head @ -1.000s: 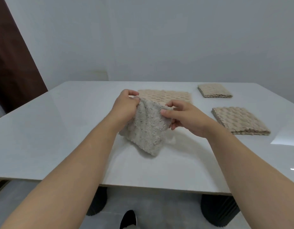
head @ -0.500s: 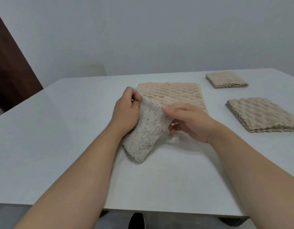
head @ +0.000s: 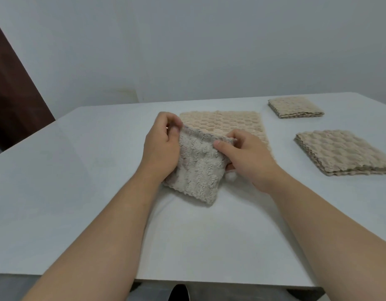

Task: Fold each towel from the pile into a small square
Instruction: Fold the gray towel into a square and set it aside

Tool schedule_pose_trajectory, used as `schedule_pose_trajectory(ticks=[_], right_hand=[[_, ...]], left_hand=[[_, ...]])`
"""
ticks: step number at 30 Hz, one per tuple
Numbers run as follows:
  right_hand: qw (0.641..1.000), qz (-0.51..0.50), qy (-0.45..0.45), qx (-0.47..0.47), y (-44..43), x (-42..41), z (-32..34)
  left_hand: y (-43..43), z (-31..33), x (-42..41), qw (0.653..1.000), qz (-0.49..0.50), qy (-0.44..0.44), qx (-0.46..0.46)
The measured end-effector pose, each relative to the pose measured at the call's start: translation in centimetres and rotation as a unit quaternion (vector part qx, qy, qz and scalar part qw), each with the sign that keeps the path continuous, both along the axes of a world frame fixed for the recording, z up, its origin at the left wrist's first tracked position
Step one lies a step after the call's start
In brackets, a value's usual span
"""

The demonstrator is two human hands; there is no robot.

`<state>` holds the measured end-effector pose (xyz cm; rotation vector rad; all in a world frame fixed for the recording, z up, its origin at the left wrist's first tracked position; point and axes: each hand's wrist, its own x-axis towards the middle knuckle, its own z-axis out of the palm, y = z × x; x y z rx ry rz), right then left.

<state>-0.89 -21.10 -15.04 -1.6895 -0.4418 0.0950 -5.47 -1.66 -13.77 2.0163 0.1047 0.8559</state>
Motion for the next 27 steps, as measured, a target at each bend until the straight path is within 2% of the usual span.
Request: schedule_pose_trajectory(ticks=[3,8,11,15,19,22,27], right_hand=[[0.999,-0.043,-0.018,0.014,0.2,0.2,0.1],[0.994,-0.070,-0.048,0.065,0.1,0.0,0.8],[0.993,-0.067,-0.062,0.073,0.1,-0.3,0.9],[0.987,-0.016,0.050,0.155,0.2,0.4,0.8],[0.992,-0.004,0.092,0.087,0.7,0.8,-0.2],[0.998,-0.040,0.037,0.031,1.1,1.0,-0.9],[0.989,-0.097,-0.093,-0.053,1.1,0.5,-0.5]], left_hand=[[-0.2,0.5,-0.2,0.998,-0.007,-0.016,-0.062],[0.1,0.7,0.0,0.981,-0.016,0.086,-0.173],[-0.2,0.6,-0.1,0.974,-0.018,0.108,-0.200],[-0.3,0.3,0.3,0.982,0.003,0.094,-0.167],[-0.8,0.2,0.0,0.995,0.039,0.042,-0.081],[-0.7,0.0,0.0,0.998,0.055,0.012,-0.034],[-1.1,-0.3,0.2,0.996,0.085,0.019,0.014]])
